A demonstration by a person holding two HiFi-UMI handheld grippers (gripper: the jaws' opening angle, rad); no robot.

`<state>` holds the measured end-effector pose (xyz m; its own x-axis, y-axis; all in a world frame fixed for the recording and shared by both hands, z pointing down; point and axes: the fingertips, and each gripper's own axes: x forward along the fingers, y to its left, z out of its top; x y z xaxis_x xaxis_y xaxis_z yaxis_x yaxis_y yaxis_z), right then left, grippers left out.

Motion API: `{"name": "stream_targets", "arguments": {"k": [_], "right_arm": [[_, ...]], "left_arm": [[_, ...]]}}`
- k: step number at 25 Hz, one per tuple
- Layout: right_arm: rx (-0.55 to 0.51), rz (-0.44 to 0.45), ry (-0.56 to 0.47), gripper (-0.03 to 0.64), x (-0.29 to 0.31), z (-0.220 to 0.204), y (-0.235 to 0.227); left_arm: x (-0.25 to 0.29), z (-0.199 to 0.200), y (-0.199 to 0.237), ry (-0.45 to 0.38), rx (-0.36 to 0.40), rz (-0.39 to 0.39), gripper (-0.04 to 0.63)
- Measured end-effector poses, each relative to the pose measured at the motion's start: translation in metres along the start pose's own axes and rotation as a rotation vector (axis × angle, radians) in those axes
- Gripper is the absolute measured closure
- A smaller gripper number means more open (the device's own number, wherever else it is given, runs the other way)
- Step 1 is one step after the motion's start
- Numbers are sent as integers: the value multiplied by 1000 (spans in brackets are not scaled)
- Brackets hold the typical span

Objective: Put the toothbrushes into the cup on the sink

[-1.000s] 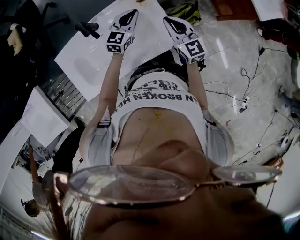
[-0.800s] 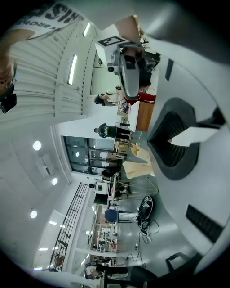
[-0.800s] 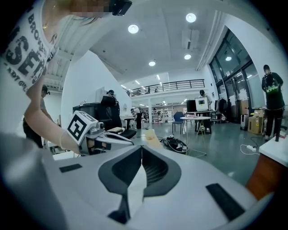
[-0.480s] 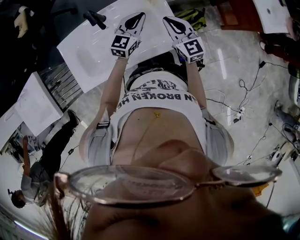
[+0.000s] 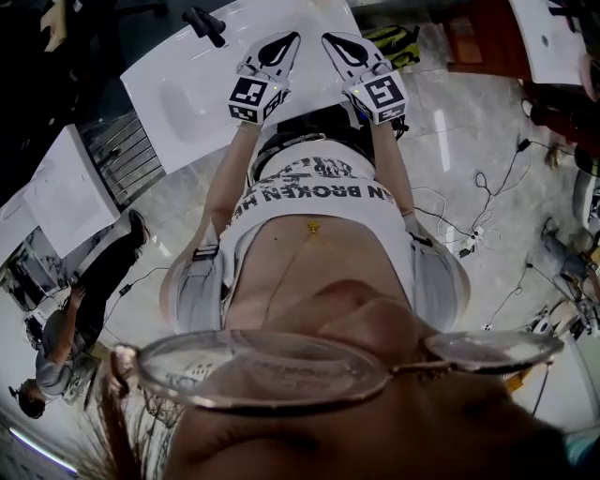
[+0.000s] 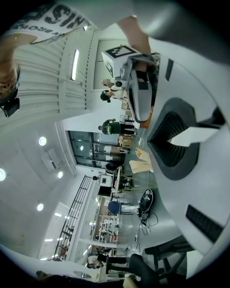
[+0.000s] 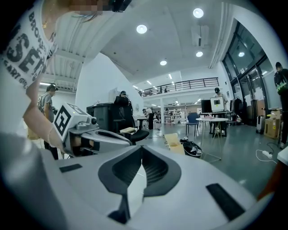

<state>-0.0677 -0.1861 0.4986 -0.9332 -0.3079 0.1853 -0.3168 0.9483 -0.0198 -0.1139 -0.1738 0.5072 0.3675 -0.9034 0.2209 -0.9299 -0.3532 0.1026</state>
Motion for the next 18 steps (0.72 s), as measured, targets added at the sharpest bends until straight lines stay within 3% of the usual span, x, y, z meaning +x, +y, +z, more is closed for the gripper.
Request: {"name": "stream_targets", "arguments": {"k": [18], "right_arm": [[-43,58,-27,591,1,17,21]], "left_arm": [[-21,24,-25,-47,59,20,583]]}}
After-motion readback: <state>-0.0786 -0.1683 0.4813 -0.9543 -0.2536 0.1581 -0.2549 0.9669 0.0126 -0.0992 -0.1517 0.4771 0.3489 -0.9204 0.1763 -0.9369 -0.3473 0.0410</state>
